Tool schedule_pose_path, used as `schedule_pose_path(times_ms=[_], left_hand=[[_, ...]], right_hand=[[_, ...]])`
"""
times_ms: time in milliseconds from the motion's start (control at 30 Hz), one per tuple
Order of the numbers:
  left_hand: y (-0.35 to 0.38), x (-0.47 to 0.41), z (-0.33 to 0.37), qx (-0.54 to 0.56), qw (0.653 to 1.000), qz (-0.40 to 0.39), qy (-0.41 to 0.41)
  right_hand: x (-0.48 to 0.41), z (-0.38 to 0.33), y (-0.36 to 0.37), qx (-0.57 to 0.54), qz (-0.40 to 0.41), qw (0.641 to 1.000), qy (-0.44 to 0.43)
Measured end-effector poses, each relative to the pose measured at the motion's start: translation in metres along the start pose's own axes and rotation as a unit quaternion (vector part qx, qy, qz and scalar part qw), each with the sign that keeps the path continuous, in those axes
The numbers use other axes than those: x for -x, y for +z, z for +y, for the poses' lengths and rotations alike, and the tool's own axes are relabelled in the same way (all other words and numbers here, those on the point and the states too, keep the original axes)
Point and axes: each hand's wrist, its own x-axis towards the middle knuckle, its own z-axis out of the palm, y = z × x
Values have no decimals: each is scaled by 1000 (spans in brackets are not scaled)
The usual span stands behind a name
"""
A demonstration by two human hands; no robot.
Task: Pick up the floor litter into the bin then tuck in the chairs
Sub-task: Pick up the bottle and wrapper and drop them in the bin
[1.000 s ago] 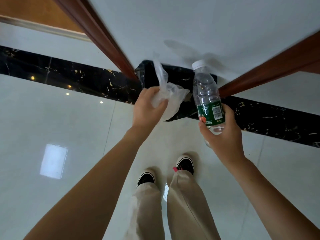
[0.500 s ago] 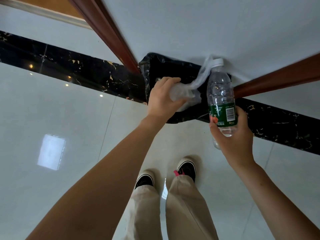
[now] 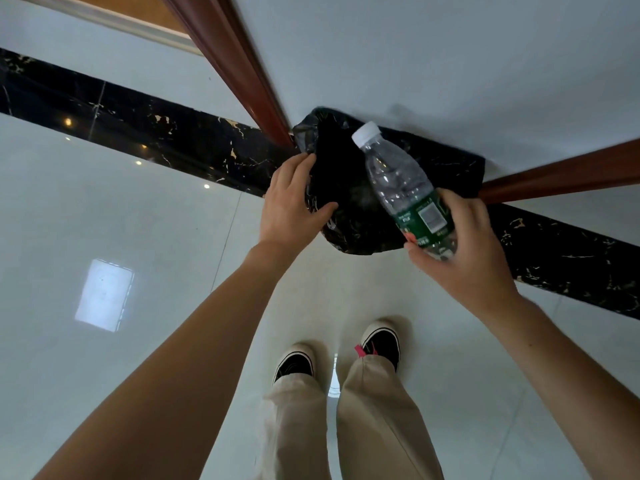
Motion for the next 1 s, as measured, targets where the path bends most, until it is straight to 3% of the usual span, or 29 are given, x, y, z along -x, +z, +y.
schedule_pose_path(times_ms=[133,667,1000], left_hand=[[8,2,-12,9,1000,0,7],[10,0,-14,31,999,12,13],[-13,5,10,24,999,-4,25]], right_hand=[[-42,11,9,65,-25,997,-31],[-97,19,12,122,-108,985,-47],[-64,4,3,41,16,998,-37]])
